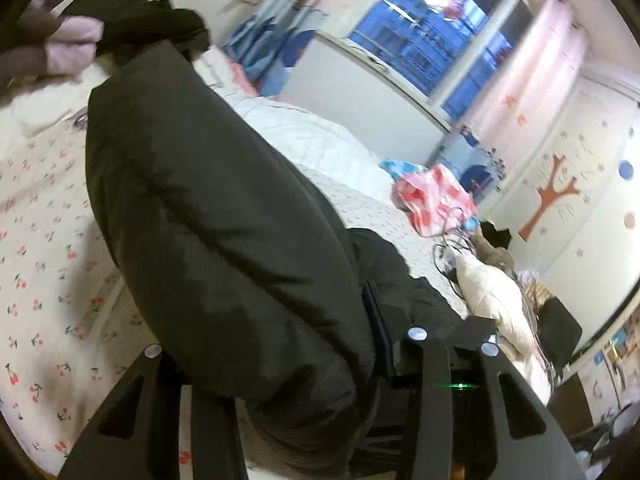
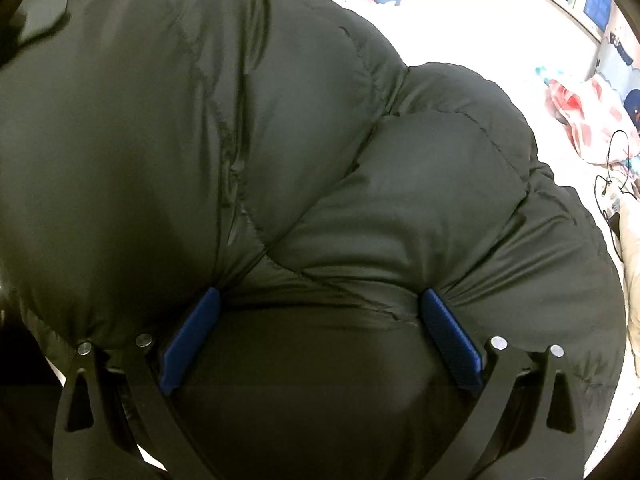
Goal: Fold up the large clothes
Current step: 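Lift the rolled jacket bundle with both tools and tuck it together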
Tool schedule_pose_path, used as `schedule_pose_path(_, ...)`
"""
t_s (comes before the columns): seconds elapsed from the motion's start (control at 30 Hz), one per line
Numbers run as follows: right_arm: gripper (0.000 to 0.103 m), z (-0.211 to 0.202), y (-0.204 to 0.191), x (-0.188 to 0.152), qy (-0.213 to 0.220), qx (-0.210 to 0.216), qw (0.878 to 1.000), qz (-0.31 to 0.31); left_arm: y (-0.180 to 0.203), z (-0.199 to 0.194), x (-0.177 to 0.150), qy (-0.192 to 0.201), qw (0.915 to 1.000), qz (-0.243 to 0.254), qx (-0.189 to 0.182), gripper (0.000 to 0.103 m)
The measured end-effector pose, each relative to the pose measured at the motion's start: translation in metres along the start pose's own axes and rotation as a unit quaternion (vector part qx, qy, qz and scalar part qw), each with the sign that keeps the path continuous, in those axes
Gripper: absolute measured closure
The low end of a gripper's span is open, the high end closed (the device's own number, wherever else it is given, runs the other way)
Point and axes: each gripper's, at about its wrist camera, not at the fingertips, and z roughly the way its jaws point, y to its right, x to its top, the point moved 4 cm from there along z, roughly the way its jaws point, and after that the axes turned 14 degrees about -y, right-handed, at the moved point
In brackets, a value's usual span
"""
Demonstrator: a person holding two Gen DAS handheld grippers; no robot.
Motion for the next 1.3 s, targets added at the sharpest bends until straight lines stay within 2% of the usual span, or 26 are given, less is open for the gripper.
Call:
schedule_pose_path(0.17,0.006,-0.007,0.010,-0.001,0.006,0.012,1.000,0.000,0.034,0.008,0.008,-0.009,0.9990,0.040,-0.017,0.061)
schedule_pose_path(0.33,0.006,-0.042,0.041,-0.041,0.043,0.036,0.998,0.035,0.076,0.011,0.012,-0.013,0.9933,0.109,-0.035,0.061)
schedule_pose_path(0.43,0.006,-0.056,0.072,-0.064,0.070,0.043,0.994,0.075,0.098,0.016,0.010,-0.018,0.9890,0.140,-0.042,0.061)
schedule_pose_path(0.53,0.006,-0.038,0.086,-0.080,0.043,0.087,0.991,0.090,0.123,0.028,0.005,-0.032,0.9826,0.178,-0.042,0.061)
schedule_pose_path(0.57,0.006,-0.036,0.083,-0.083,0.040,0.085,0.992,0.081,0.131,0.033,0.003,-0.040,0.9800,0.191,-0.041,0.061)
schedule_pose_path(0.7,0.006,-0.030,0.068,-0.085,0.035,0.070,0.995,0.062,0.166,0.055,-0.015,-0.083,0.9603,0.264,-0.039,0.061)
schedule_pose_path(0.8,0.006,-0.032,0.057,-0.089,0.045,0.087,0.993,0.060,0.186,0.079,-0.022,-0.129,0.9451,0.296,-0.053,0.061)
schedule_pose_path(0.83,0.006,-0.033,0.056,-0.094,0.047,0.094,0.993,0.060,0.189,0.085,-0.024,-0.143,0.9411,0.300,-0.063,0.061)
schedule_pose_path(0.93,0.006,-0.042,0.058,-0.117,0.045,0.136,0.989,0.047,0.194,0.108,-0.030,-0.198,0.9273,0.290,-0.130,0.061)
schedule_pose_path(1.0,0.006,-0.060,0.077,-0.144,0.061,0.193,0.977,0.067,0.196,0.123,-0.037,-0.223,0.9185,0.286,-0.158,0.061)
schedule_pose_path(1.07,0.006,-0.083,0.114,-0.179,0.096,0.268,0.952,0.114,0.197,0.134,-0.047,-0.241,0.9102,0.290,-0.172,0.061)
schedule_pose_path(1.1,0.006,-0.091,0.134,-0.192,0.109,0.287,0.941,0.144,0.198,0.143,-0.056,-0.254,0.9029,0.298,-0.177,0.061)
schedule_pose_path(1.17,0.006,-0.115,0.189,-0.220,0.144,0.277,0.922,0.229,0.199,0.155,-0.071,-0.270,0.8931,0.316,-0.173,0.061)
schedule_pose_path(1.2,0.006,-0.133,0.212,-0.226,0.169,0.258,0.918,0.248,0.202,0.164,-0.082,-0.281,0.8853,0.333,-0.162,0.061)
schedule_pose_path(1.23,0.006,-0.156,0.227,-0.224,0.196,0.228,0.921,0.249,0.203,0.165,-0.087,-0.287,0.8806,0.343,-0.157,0.061)
schedule_pose_path(1.3,0.006,-0.190,0.236,-0.205,0.222,0.184,0.930,0.228,0.209,0.170,-0.097,-0.288,0.8736,0.365,-0.143,0.061)
